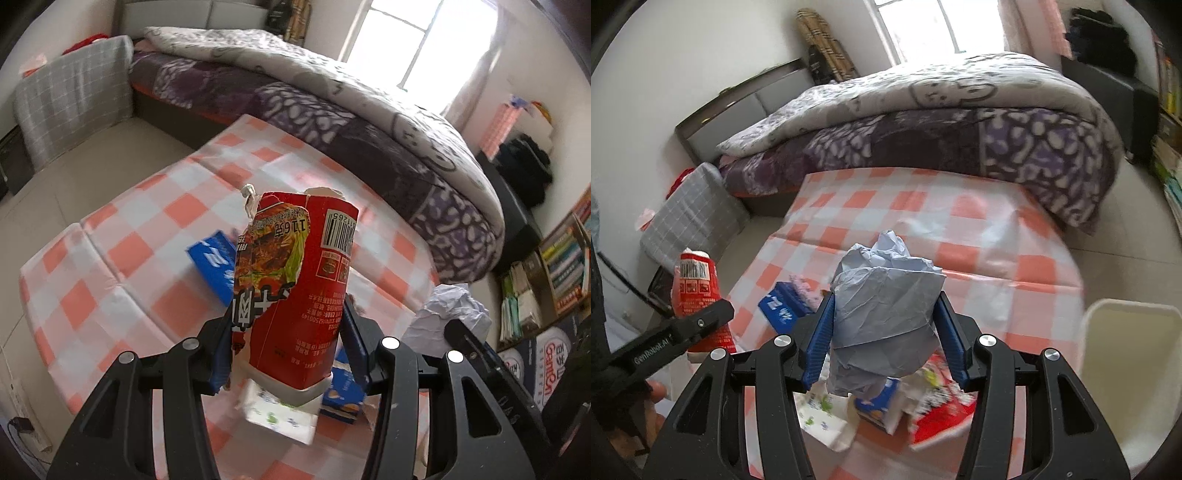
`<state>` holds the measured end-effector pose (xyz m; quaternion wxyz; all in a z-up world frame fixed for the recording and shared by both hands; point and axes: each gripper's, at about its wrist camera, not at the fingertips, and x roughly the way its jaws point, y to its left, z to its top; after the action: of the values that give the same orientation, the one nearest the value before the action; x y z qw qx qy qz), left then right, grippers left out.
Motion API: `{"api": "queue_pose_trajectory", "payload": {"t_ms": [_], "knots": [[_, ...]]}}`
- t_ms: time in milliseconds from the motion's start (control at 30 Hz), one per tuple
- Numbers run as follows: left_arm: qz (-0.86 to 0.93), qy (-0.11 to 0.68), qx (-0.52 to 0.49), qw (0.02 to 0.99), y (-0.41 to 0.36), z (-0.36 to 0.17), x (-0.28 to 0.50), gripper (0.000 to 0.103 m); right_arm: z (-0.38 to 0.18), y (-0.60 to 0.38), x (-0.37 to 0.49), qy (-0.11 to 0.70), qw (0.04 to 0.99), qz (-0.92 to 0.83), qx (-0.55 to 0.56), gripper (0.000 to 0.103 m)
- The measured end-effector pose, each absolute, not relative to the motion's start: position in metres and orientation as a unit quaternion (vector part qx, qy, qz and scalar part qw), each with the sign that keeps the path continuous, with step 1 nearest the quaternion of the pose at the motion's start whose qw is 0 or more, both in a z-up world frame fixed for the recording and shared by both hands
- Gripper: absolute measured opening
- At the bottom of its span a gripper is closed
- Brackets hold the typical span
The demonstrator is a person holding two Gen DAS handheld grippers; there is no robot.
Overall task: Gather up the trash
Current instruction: 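Carry both bags over the white bin and open both tools to drop them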
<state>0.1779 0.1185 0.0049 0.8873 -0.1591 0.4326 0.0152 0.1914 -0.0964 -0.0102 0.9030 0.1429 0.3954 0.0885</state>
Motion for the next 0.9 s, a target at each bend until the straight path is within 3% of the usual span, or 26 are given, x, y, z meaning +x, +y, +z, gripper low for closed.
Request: {"api": "queue_pose_trajectory", "payload": {"t_ms": [667,900], "knots": [[-0.114,0.453,-0.083,0.880,-0.030,-0.012,0.162,0.051,-0.024,-0.272,0.132,0.456,0.858,-0.099,0.217,0.055],[-0.171,0.469,-0.063,0.864,-0.084,-0.025,0.152,0.051,-0.014,-0.322,0.101,0.425,0.854,-0.156,0.256,0.082]]}}
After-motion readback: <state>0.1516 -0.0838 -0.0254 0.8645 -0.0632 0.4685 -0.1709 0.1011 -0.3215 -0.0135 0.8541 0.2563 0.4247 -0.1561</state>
